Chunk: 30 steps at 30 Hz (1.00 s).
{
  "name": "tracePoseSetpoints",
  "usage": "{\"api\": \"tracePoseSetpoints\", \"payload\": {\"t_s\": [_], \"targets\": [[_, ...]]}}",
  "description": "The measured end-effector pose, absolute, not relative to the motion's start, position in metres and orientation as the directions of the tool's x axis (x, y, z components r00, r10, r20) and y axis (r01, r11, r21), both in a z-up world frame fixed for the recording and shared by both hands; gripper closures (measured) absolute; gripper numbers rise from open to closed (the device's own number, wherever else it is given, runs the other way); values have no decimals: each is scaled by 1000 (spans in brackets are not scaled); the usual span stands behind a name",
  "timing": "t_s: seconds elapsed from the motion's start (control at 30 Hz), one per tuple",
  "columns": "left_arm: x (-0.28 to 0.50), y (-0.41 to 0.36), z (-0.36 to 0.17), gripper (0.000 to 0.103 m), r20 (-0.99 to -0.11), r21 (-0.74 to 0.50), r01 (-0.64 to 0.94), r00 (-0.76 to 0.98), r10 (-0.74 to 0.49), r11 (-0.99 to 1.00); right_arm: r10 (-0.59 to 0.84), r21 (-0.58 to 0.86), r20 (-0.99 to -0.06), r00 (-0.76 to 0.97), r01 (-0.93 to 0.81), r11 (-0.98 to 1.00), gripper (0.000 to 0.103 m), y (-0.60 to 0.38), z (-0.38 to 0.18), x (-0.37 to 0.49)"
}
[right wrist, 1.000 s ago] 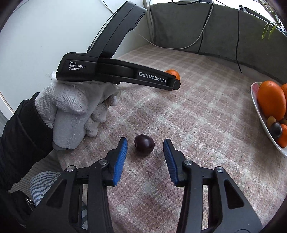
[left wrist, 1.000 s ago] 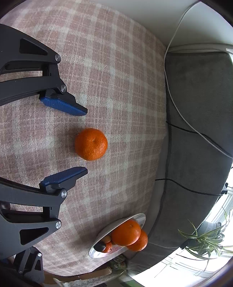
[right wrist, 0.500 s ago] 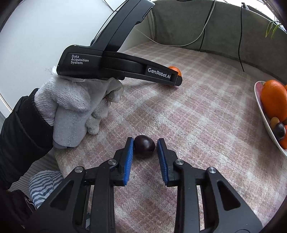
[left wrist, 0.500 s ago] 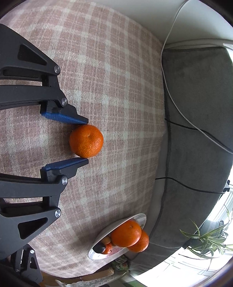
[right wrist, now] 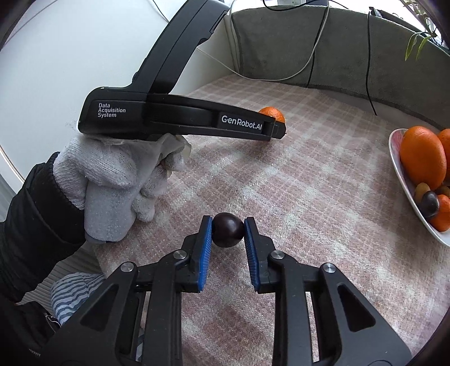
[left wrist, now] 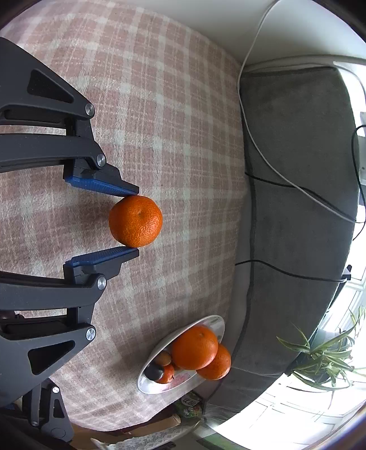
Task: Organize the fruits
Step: 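Carry the tangerine and plum over the floral bowl with both grippers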
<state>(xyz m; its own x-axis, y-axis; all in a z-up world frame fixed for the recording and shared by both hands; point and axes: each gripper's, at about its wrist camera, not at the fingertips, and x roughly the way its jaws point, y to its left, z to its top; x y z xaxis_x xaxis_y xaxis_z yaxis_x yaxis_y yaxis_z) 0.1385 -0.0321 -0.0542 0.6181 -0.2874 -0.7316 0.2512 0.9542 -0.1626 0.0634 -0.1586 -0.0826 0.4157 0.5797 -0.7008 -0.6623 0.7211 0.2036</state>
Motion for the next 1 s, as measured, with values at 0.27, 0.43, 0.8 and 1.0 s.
{"api": "tracePoseSetpoints", "payload": {"t_s": [0.27, 0.43, 0.8, 1.0], "targets": [[132, -51, -38, 68, -701, -162, 311, 632, -331, 936, 579, 214, -669, 466, -625, 751, 79, -186, -69, 61], [132, -68, -28, 68, -684, -158, 357, 633, -363, 921, 565, 215, -646, 514, -588, 780, 79, -214, -56, 57], [133, -111, -18, 68, -660, -160, 441, 617, -428, 883, 525, 221, -602, 601, -506, 833, 79, -267, -35, 61], [132, -134, -10, 68, -650, -152, 485, 607, -457, 861, 486, 214, -590, 644, -456, 864, 79, -296, -29, 69]]}}
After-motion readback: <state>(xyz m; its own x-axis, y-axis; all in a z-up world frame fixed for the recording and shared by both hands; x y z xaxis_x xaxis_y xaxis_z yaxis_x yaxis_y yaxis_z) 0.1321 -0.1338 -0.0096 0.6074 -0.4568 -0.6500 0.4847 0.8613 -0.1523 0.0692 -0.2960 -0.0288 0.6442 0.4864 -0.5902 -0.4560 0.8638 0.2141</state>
